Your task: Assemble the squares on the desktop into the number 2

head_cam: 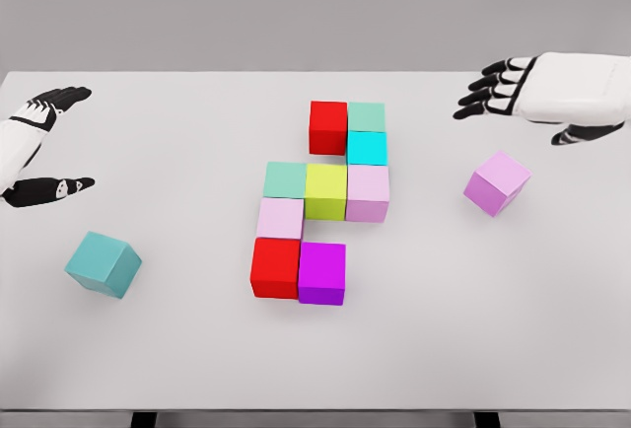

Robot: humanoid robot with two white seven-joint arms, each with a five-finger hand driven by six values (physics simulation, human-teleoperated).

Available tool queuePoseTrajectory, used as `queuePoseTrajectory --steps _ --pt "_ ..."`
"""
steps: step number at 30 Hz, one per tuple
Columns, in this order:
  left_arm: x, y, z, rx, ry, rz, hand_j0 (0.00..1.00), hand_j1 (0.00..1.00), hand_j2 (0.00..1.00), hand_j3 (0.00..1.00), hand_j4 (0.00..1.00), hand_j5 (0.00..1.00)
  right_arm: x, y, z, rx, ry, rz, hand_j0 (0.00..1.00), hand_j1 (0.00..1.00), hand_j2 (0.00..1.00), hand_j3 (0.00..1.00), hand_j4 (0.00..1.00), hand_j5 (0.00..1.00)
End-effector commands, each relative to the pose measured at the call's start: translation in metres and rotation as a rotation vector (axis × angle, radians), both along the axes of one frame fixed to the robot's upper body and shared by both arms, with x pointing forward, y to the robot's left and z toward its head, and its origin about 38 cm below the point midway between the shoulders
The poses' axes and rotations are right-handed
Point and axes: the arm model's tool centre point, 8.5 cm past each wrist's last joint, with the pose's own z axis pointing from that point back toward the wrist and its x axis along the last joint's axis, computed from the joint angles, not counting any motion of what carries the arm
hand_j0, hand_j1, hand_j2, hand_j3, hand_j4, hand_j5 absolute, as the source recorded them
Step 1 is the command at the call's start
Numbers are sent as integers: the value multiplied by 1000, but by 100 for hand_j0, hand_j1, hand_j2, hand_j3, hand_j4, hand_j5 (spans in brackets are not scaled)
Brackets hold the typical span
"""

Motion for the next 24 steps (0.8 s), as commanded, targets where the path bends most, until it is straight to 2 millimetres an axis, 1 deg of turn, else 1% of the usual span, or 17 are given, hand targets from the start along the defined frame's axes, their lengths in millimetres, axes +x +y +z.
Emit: queuePoseTrajectory --steps 1,3,5,7,9,10,11,12,14,15,16,18,19,20,21,22,24 --pt "0 0 1 -6 -1 0 100 100 100 100 100 100 -2 2 -1 1 29 7 100 100 100 100 100 100" --pt "0 0 1 -3 0 0 100 100 100 100 100 100 -4 5 0 13 33 17 100 100 100 100 100 100" --pt "0 5 4 11 -2 2 100 100 100 100 100 100 -12 10 5 -1 18 41 100 100 100 100 100 100" --pt "-2 24 20 68 5 6 100 100 100 100 100 100 -16 -2 6 12 28 17 100 100 100 100 100 100" --pt "-2 30 24 82 28 -8 100 100 100 100 100 100 -26 -23 0 32 122 -33 100 100 100 100 100 100" --pt "-2 28 24 81 69 -47 100 100 100 100 100 100 -31 -39 4 60 167 -111 100 100 100 100 100 100" --pt "-2 30 25 97 100 -69 100 100 100 100 100 100 -26 -46 13 161 213 -220 100 100 100 100 100 100" --pt "-3 33 29 104 104 -69 100 100 100 100 100 100 -17 -51 15 223 246 -325 98 98 98 98 98 98" --pt "-6 32 23 62 128 -76 100 100 100 100 100 100 -11 -54 9 226 262 -419 100 100 100 100 100 100" --pt "-6 29 16 33 152 -86 100 100 100 100 100 100 -8 -50 2 208 264 -413 100 100 100 100 100 100" --pt "-7 31 10 8 180 -83 100 100 100 100 100 100 -5 -42 -10 172 262 -399 100 100 100 100 100 100" --pt "-7 38 14 -55 201 -78 100 100 100 100 100 100 2 -32 -23 163 279 -420 100 100 100 100 100 100" --pt "-8 40 14 -102 221 -81 100 100 100 100 100 100 6 -26 -40 157 323 -464 100 100 100 100 100 100" --pt "-8 42 16 -111 230 -80 100 100 100 100 100 100 8 -22 -46 150 330 -472 100 100 100 100 100 100" --pt "-12 51 20 -130 272 -76 100 100 100 100 100 100 12 -13 -54 99 292 -458 100 100 100 100 100 100" --pt "-15 55 17 -150 325 -77 100 100 100 100 100 100 14 -10 -60 49 258 -448 100 100 100 100 100 100" --pt "-20 61 14 -138 378 -73 100 100 100 100 100 100 13 -11 -61 33 248 -448 100 100 100 100 100 100"
